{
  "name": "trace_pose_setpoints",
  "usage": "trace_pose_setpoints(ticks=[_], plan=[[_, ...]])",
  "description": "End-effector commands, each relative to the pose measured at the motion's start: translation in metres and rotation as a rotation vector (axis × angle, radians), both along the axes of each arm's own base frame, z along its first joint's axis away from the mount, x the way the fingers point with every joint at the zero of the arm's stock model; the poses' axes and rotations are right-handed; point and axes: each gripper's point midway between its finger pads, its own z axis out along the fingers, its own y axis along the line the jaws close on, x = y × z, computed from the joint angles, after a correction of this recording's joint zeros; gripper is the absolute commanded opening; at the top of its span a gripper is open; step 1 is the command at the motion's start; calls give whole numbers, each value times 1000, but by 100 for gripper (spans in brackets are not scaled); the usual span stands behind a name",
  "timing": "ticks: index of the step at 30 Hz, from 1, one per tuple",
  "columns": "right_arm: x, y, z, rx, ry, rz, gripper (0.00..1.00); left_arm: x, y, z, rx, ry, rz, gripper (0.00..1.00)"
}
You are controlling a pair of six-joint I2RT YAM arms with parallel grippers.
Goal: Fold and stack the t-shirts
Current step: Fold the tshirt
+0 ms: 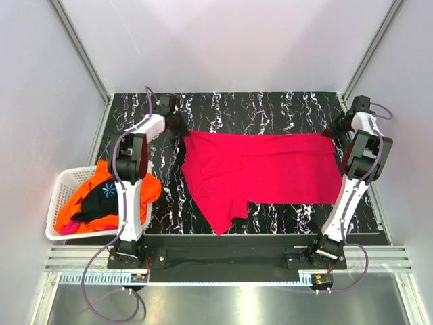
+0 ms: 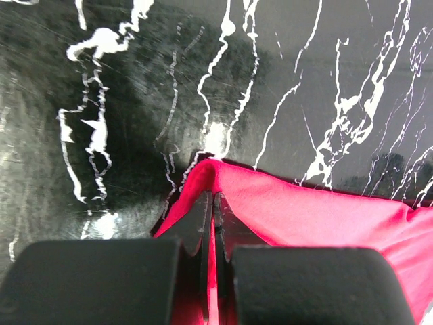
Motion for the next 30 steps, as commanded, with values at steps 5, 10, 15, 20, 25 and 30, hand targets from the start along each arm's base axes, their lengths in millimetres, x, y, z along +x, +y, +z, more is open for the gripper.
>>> trace_pose_setpoints(ticks=[5,10,15,20,25,30], plan=[[8,-16,-26,-2,32,-82,8,33,20,9,-35,-77,32,0],[28,-13,-24,1,-4,-86,8,59,22,17,-69,-121,52,0],[54,-5,-19,25,-59,-67,9,79,18,21,-94,-153,60,0],[81,7,9,54,-142,-18,12,99,17,45,-95,-217,52,10],[88,5,56,12,-194,5,29,90,28,73,-2,-223,39,41],[67,-5,125,-104,-215,4,53,45,48,124,176,-239,44,55]])
